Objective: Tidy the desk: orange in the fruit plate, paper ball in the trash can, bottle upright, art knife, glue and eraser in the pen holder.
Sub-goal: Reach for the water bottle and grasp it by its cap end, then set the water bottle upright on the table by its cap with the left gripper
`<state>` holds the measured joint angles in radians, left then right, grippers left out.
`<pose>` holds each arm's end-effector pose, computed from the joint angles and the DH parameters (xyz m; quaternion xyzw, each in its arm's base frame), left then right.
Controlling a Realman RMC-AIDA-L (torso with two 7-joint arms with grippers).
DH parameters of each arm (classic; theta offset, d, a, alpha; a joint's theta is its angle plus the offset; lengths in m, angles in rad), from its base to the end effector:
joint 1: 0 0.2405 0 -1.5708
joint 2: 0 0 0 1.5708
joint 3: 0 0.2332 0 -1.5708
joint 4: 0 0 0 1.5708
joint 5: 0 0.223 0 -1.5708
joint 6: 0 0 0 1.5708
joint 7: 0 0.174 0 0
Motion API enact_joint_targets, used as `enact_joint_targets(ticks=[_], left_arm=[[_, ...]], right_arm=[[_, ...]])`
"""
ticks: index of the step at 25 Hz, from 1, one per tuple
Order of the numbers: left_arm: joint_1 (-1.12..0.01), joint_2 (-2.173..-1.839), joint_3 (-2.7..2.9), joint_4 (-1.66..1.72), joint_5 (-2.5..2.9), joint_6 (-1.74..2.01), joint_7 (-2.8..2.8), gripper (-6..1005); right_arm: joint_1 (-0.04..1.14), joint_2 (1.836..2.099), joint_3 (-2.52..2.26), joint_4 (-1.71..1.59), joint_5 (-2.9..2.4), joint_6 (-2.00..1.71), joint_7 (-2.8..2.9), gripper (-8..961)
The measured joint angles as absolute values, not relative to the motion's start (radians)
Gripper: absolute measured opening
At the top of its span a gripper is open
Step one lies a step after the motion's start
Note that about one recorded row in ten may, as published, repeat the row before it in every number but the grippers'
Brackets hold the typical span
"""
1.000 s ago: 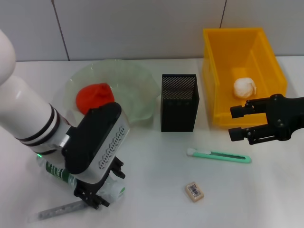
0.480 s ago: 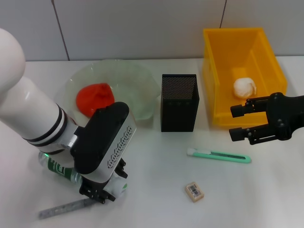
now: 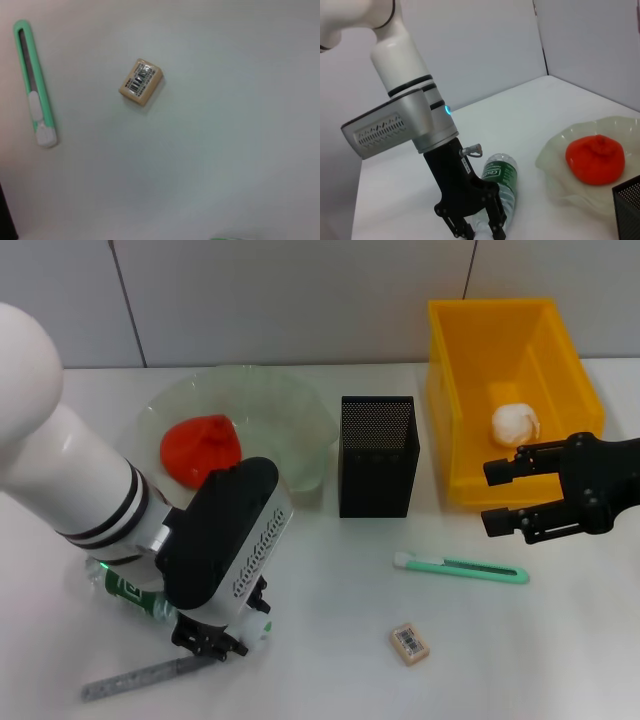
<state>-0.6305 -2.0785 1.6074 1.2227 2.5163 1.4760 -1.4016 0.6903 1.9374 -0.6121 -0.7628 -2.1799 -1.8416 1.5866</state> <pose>-0.1709 0.3394 -0.0710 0.9311 -0.2773 -0.2353 0.0298 0.2065 0.3557 0.0538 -0.9672 0.1815 0.1733 0.0394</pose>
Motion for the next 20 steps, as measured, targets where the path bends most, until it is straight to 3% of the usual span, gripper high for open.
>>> enact_joint_targets(ticks=[8, 20], left_arm=[[-0.630, -2.078, 1.615, 1.235, 2.524, 1.466, -1.417, 443], [-0.626, -2.072, 1.444, 1.327, 2.474, 1.515, -1.504, 443]], right_arm=[[0.694, 1.937, -0.613, -0.762, -2.181, -1.844, 1.574, 774], [0.703, 1.925, -0.608, -0.762, -2.184, -1.858, 1.573, 774]])
